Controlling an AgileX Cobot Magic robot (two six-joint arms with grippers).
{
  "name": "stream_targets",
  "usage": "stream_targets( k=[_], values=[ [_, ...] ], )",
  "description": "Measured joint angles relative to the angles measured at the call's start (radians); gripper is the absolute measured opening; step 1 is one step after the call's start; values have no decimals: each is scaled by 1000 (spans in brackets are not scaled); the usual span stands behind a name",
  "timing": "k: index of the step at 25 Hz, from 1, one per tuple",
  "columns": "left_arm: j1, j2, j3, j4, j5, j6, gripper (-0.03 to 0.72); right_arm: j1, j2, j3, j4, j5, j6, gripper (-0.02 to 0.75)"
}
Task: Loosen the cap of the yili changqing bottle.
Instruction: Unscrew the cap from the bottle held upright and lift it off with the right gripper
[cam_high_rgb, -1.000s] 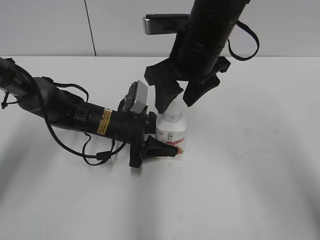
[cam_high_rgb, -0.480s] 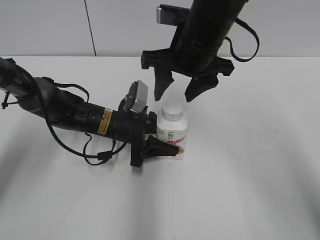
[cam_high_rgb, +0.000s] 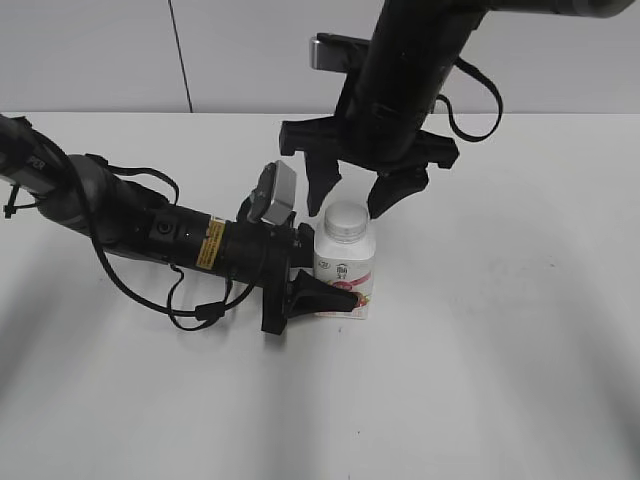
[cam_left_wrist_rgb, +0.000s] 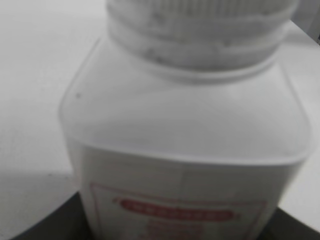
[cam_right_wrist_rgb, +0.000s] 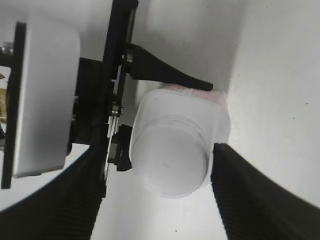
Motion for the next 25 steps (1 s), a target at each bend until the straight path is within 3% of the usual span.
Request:
stream_targets(
  k=[25],
  values=[
    [-1,0,0,-1,0,0,386,0,6,0,-20,5,6,525]
  ],
)
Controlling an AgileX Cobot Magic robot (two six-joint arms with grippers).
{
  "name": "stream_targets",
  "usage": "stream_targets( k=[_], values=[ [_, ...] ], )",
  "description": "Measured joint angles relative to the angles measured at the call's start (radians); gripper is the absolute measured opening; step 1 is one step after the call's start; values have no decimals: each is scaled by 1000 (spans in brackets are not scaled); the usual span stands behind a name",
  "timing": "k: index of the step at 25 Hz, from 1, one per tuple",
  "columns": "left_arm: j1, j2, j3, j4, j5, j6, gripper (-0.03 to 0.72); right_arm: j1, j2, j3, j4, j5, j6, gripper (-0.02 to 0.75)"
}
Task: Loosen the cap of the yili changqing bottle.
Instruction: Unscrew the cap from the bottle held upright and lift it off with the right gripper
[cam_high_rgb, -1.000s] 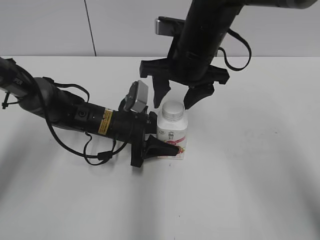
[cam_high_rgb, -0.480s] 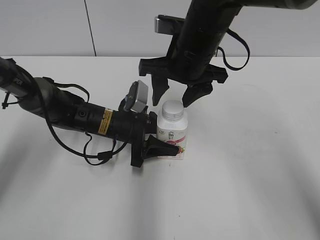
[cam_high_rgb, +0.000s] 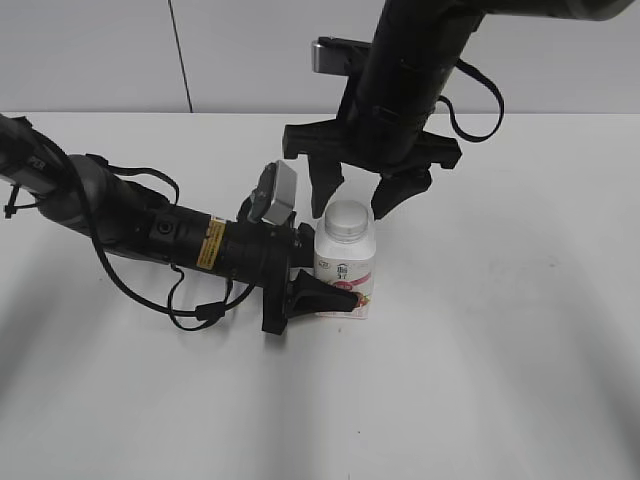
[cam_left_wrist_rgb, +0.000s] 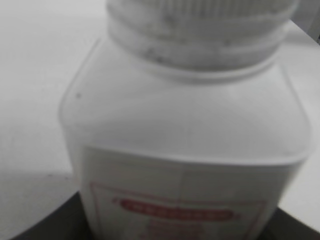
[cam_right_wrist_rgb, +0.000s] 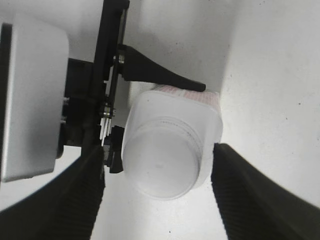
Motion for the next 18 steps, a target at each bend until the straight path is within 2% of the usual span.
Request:
stream_targets(
  k=[9,18],
  values=[
    [0,0,0,-1,1,0,386,0,25,0,0,-9,1,524],
    [0,0,0,-1,1,0,386,0,36,0,-1,-6,2,459]
  ],
)
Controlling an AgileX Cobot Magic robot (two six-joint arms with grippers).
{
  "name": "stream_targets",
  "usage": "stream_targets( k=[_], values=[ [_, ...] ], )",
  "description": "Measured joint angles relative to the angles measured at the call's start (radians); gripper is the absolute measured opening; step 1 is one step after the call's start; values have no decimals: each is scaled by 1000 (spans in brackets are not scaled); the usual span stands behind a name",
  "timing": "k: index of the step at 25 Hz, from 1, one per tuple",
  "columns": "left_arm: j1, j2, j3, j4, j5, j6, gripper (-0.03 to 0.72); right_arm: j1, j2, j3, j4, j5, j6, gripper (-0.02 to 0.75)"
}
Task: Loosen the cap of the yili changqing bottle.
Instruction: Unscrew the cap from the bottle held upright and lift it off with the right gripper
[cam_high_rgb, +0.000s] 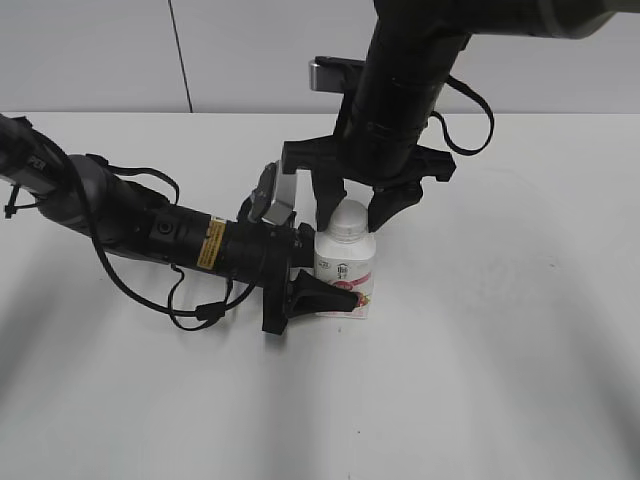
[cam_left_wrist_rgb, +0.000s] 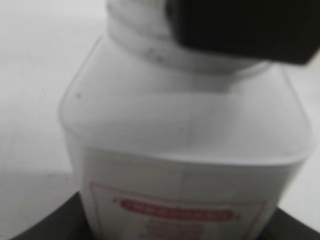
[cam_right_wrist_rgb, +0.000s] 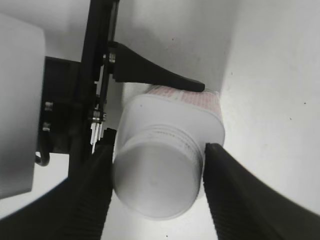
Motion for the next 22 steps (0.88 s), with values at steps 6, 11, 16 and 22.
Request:
stream_targets(
  k=[6,11,16,22],
  values=[
    [0,0,0,-1,1,0,386,0,3,0,0,10,0,403],
    [-1,0,0,-1,1,0,386,0,3,0,0,10,-40,403],
    [-1,0,0,-2,1,0,386,0,3,0,0,7,-250,400],
    [-1,0,0,-1,1,0,385,0,3,0,2,6,-654,398]
  ],
)
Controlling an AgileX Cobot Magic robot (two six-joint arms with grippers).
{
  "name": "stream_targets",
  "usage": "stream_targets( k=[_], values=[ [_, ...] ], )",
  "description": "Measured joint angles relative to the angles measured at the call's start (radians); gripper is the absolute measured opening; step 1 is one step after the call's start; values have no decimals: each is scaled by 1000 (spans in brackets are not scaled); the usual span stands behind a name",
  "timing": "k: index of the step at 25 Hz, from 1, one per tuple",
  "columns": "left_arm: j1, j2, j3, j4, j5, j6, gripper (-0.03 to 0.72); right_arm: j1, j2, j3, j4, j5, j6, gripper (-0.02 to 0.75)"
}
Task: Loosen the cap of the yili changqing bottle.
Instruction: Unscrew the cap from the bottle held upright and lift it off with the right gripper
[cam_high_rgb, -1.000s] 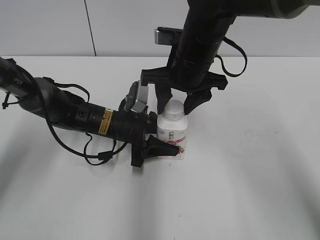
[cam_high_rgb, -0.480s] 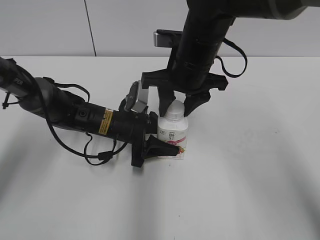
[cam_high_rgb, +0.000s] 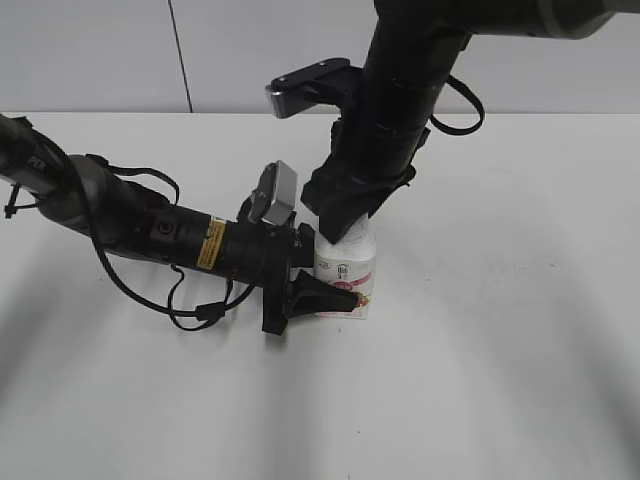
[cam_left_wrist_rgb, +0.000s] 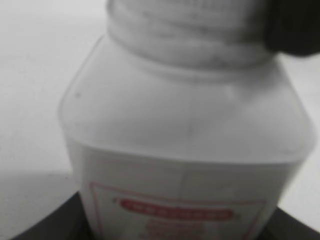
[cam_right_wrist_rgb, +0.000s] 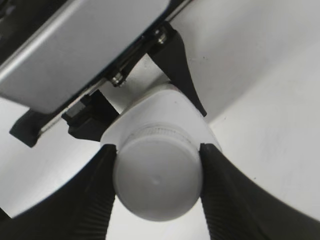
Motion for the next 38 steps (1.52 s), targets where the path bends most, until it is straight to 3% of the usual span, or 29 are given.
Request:
stream_targets(
  k=[9,17,38],
  values=[
    [0,0,0,3,1,0,385,0,0,-1,-3,-1,-516,396],
    [0,0,0,4,1,-1,385,0,0,-2,-5,-3,-738,392],
    [0,0,0,4,1,-1,385,0,0,-2,-1,-5,-776,392]
  ],
)
